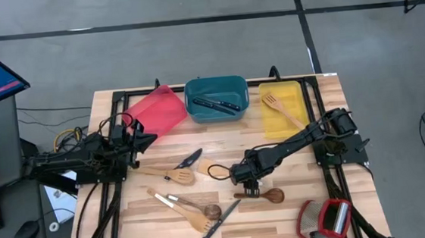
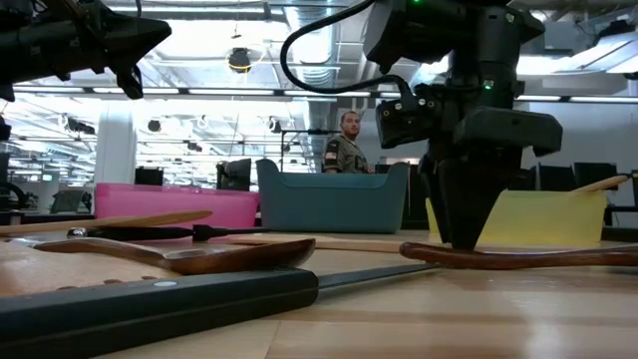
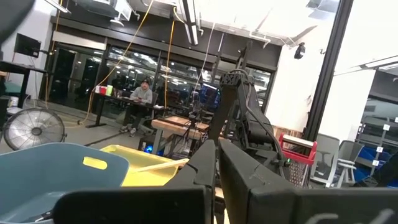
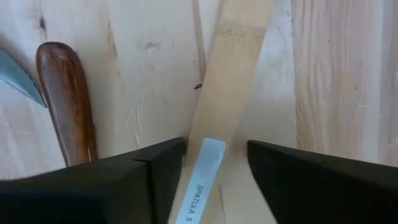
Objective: Pick & Place Kitchen Items
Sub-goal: Put the wooden spatula into the yellow bin
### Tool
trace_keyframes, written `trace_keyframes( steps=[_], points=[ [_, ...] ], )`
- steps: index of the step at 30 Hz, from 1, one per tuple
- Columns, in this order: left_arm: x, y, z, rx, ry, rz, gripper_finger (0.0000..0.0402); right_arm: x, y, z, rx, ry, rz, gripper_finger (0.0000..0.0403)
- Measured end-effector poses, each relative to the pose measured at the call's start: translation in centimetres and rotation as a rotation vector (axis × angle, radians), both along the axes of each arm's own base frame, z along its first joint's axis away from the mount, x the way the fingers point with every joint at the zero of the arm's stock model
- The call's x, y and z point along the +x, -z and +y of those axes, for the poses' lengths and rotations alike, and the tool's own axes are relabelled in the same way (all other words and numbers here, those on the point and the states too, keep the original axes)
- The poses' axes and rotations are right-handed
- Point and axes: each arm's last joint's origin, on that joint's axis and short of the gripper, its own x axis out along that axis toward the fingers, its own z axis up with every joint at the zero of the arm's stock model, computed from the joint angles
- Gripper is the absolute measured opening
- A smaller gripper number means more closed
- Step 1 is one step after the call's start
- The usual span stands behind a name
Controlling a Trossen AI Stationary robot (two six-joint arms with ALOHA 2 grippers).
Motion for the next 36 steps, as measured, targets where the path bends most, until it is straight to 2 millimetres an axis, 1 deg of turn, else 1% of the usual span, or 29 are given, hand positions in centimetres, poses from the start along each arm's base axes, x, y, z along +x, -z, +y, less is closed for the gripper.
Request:
trace_keyframes(
  steps=[5,8,14,18,21,24,29,36],
  points=[
    [0.0,0.0,0.0,0.000,0.000,-0.001,0.0003,-0.1,0.0,-0.1,-0.013,0.004,0.006,0.0108],
    [0.0,0.0,0.0,0.000,0.000,-0.001,0.0003,-0.1,0.0,-0.1,-0.023,0.005,0.007,0.0082],
    [0.0,0.0,0.0,0.000,0.000,-0.001,0.0003,-0.1,-0.1,0.0,-0.039,0.001,0.013,0.0081],
    [0.0,0.0,0.0,0.000,0.000,-0.001,0.0003,-0.2,-1.2,0.1,-0.075,-0.007,0.012,0.0081],
    [0.0,0.0,0.0,0.000,0.000,-0.001,0.0003,-0.7,-2.2,-0.2,-0.103,-0.002,0.002,0.0082],
    [0.0,0.0,0.0,0.000,0.000,-0.001,0.0003,-0.9,-3.7,-0.4,-0.117,0.003,-0.036,0.0084],
    [0.0,0.0,0.0,0.000,0.000,-0.001,0.0003,-1.6,-5.4,-0.6,-0.119,0.008,-0.052,0.0085],
    [0.0,0.0,0.0,0.000,0.000,-0.001,0.0003,-2.4,-8.5,-0.7,-0.095,0.015,-0.169,0.0086]
  ],
)
